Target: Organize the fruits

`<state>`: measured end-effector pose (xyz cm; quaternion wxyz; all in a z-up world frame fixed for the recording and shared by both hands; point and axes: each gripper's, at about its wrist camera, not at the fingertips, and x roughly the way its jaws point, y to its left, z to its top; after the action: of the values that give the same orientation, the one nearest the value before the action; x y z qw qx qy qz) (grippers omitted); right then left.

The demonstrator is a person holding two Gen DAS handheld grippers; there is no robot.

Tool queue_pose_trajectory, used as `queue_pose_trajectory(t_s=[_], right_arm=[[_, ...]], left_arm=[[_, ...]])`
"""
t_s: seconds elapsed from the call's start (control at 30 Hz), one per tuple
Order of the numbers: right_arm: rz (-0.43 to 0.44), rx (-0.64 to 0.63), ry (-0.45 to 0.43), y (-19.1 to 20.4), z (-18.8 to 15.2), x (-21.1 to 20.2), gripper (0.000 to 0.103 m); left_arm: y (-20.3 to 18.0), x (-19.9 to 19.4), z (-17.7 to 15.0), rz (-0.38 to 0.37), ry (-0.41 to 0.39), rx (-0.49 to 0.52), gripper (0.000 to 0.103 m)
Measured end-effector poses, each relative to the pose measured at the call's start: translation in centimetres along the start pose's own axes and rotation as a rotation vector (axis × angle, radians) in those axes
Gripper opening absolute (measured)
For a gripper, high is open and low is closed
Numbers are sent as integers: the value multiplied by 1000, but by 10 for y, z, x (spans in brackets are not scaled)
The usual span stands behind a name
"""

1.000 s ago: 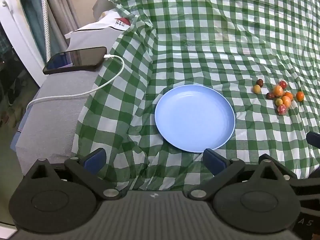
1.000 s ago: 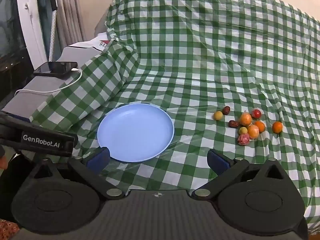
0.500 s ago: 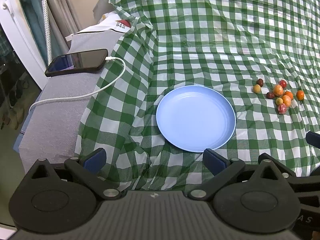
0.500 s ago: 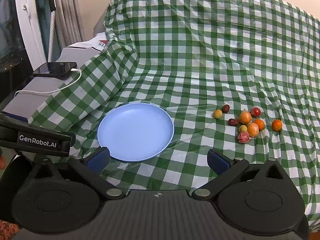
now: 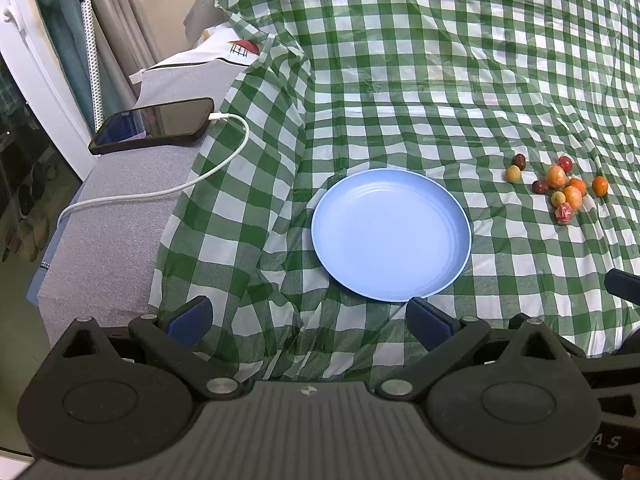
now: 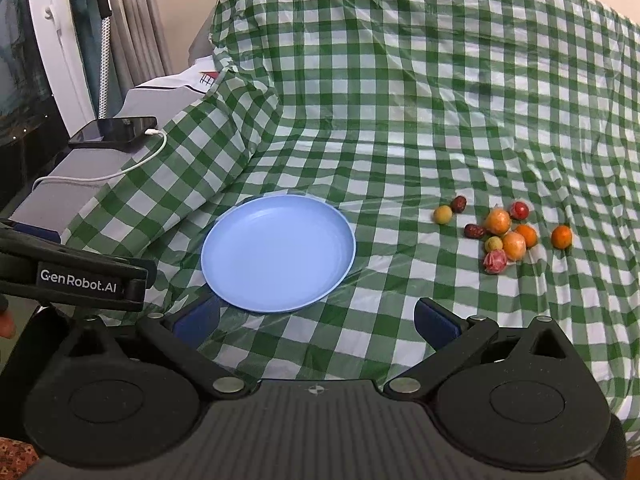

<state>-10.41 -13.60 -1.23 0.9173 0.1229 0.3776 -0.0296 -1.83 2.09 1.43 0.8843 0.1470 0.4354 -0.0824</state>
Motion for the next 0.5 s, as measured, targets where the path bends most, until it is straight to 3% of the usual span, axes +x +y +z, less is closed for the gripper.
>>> queue_pose_trajectory(t_s=[0.5], right_arm=[[15,-4,1,2,0,0,102]], left_arm=[[-1,1,-2,0,8,5,103]])
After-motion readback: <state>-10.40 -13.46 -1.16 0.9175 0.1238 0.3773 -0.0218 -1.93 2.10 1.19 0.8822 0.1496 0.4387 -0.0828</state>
